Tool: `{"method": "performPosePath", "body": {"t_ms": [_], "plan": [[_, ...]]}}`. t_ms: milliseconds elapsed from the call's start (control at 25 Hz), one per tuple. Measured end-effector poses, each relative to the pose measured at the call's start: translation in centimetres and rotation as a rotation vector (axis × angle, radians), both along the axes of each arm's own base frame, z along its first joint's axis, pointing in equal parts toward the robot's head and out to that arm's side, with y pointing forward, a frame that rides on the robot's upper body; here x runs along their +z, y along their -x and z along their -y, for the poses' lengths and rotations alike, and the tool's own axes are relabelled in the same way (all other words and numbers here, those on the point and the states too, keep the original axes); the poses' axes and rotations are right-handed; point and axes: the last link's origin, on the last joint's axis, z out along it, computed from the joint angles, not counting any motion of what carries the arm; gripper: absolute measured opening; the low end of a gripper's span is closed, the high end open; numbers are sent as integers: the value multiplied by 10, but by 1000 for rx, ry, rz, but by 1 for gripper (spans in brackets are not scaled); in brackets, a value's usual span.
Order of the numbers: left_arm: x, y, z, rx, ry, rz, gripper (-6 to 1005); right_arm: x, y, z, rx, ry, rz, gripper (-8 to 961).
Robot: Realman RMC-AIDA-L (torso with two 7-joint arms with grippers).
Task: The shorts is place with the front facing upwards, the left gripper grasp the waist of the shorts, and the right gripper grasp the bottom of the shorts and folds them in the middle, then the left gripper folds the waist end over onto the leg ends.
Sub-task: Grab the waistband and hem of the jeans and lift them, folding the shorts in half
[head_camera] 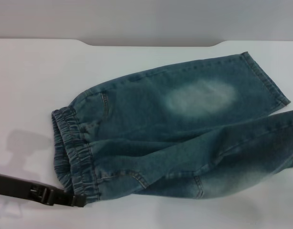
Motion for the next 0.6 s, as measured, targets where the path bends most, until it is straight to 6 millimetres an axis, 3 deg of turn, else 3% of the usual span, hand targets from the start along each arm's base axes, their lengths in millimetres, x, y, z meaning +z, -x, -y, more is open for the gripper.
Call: {"method": "performPosePath", "body": {"t_ms": [600], "plan": [[-10, -3, -6, -9, 15, 4, 400, 0, 0, 1, -2, 0, -2, 31]]}}
